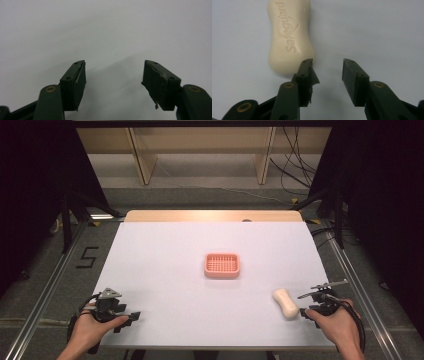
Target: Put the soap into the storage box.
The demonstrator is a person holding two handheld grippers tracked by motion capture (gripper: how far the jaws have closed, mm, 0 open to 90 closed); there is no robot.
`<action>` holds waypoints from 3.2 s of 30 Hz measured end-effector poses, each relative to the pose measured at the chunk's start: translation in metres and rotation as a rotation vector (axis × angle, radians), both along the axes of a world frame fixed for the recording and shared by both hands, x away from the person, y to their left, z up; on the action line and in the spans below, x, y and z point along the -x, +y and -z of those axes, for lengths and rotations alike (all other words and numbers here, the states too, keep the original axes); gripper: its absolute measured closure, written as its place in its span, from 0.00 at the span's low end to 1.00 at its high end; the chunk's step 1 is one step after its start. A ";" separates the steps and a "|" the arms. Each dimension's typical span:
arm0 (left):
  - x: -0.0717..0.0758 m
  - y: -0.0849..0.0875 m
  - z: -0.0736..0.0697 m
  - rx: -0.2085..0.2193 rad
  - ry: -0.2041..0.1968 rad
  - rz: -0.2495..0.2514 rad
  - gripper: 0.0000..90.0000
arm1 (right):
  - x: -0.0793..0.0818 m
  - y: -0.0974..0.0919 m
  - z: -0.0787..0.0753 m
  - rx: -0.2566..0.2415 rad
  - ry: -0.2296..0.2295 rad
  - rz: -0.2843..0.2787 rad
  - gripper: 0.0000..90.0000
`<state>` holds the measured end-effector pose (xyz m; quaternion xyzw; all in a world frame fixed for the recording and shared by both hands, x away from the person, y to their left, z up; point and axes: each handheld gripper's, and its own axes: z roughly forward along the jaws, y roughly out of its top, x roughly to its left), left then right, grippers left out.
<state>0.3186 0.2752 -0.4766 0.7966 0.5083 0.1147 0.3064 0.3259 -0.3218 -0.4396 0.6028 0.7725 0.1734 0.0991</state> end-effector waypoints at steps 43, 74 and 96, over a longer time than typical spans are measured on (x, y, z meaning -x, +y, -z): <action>0.000 -0.001 0.004 0.013 0.013 0.023 0.38 | -0.072 0.057 -0.014 0.077 0.326 -0.120 0.51; -0.001 -0.002 0.006 0.019 0.021 0.025 0.38 | -0.087 0.065 0.011 0.103 0.395 -0.137 0.56; -0.001 -0.002 0.006 0.022 0.025 0.027 0.37 | -0.083 0.062 0.008 0.092 0.376 -0.135 0.56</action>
